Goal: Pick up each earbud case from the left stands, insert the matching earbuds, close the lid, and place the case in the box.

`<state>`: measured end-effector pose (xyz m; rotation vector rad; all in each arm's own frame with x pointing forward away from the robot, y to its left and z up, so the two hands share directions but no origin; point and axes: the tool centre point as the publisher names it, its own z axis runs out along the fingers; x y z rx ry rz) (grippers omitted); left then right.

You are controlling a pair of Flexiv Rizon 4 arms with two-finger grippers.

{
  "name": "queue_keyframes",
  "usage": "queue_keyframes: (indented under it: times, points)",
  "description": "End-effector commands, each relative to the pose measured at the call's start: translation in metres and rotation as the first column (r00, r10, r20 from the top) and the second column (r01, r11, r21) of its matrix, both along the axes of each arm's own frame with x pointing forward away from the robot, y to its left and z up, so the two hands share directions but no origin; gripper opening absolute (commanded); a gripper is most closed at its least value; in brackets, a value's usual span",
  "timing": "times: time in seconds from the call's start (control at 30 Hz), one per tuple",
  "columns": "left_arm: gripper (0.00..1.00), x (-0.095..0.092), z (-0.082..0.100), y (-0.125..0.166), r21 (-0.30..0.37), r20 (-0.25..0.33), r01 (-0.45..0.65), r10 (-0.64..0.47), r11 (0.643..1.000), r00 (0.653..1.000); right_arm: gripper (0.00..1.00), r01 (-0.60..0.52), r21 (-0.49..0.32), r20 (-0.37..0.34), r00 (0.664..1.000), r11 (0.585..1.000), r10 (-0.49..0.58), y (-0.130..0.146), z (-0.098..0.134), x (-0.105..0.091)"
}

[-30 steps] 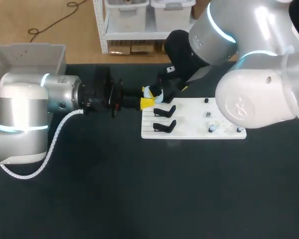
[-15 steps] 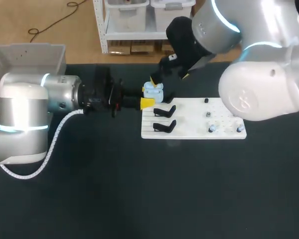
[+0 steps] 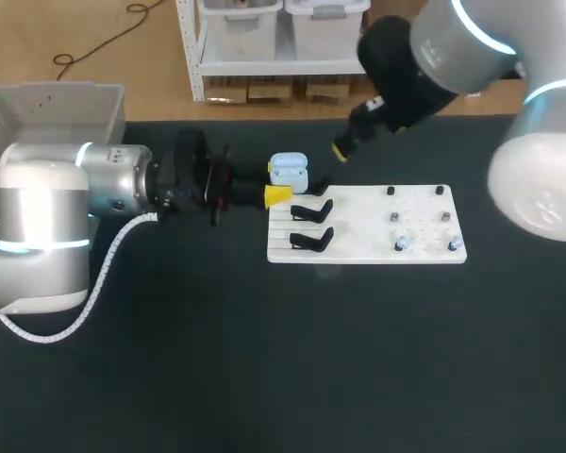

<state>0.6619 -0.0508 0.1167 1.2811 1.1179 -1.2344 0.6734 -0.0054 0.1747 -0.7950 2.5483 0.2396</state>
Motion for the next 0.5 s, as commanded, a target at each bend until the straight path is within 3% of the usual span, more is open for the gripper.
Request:
queue_keyframes:
  times: [0.03, 0.5]
  points:
    - [0.00, -0.002, 0.001, -0.001, 0.006, 0.000, 0.006, -0.006, 1.000, 1.000, 1.00, 0.016, -0.025, -0.002, 1.000, 1.000, -0.016, -0.026, 0.001, -0.014]
    - [0.00, -0.003, -0.004, -0.005, 0.041, -0.040, 0.026, -0.025, 0.999, 0.999, 1.00, 0.030, -0.261, -0.116, 0.991, 0.965, -0.062, -0.080, -0.055, -0.037]
